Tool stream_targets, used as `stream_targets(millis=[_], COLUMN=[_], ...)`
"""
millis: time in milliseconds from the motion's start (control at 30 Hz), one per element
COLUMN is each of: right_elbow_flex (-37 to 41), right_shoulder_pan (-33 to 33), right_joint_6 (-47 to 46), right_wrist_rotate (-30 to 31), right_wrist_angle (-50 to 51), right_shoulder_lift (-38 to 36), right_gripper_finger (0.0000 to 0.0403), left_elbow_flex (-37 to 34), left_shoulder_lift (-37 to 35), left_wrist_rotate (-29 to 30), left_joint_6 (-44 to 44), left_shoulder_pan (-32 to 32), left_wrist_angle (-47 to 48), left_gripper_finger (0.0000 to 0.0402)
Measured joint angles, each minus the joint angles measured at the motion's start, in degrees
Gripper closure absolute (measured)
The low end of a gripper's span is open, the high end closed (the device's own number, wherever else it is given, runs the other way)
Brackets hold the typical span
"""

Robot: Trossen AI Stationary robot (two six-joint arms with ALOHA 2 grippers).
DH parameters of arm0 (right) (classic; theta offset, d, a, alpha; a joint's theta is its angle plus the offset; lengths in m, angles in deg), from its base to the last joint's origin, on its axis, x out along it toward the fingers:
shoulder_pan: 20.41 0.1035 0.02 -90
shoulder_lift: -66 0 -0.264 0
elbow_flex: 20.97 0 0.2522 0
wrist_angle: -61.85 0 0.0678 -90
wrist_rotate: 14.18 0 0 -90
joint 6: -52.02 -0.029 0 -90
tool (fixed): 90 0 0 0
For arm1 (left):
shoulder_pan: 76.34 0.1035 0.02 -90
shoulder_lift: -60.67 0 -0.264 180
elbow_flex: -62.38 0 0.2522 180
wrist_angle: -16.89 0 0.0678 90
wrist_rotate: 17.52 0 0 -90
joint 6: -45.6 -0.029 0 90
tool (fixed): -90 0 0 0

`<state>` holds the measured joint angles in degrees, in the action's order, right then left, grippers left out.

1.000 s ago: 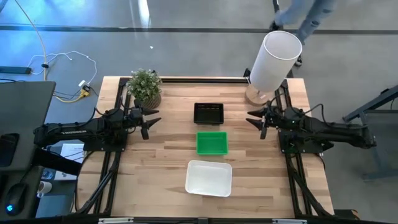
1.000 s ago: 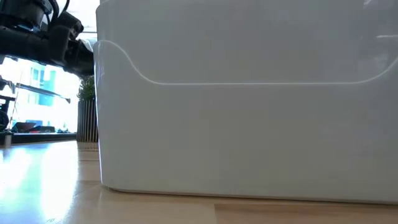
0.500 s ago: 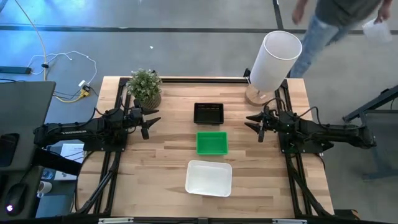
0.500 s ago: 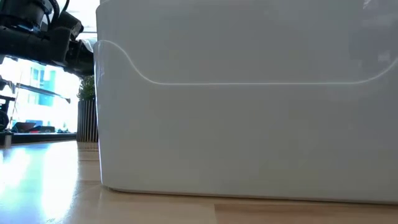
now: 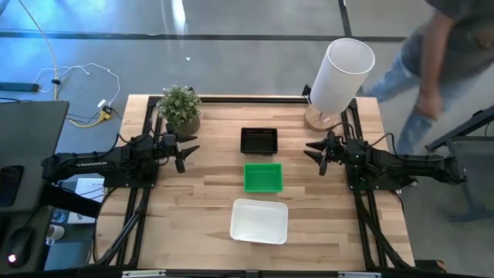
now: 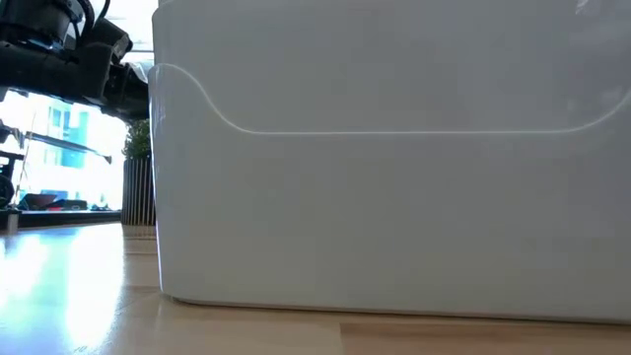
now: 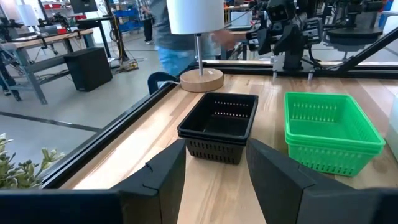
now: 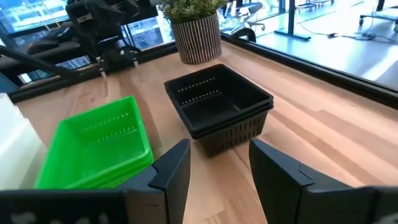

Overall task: Stack baskets by color
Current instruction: Return to Home Position

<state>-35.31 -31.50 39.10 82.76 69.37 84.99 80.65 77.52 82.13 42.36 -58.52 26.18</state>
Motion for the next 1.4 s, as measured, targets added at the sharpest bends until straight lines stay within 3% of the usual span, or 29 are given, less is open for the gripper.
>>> stream_targets(millis=[433, 1400], right_elbow_flex=[0.0, 0.04], right_shoulder_pan=[0.0, 0.0], right_joint_6=[8.89, 8.89], right_wrist_rotate=[-0.02, -0.06], right_wrist_angle=[0.39, 0.4], right_shoulder_lift=[0.04, 0.04], right_gripper_finger=[0.0252, 0.0252], left_elbow_flex=[0.0, 0.0], left_shoulder_lift=[0.01, 0.0], left_wrist_rotate=[-0.02, -0.05], left_joint_6=[0.01, 0.02], left_shoulder_pan=[0.0, 0.0], left_wrist_angle=[0.02, 0.04], left_gripper_finger=[0.0245, 0.0245])
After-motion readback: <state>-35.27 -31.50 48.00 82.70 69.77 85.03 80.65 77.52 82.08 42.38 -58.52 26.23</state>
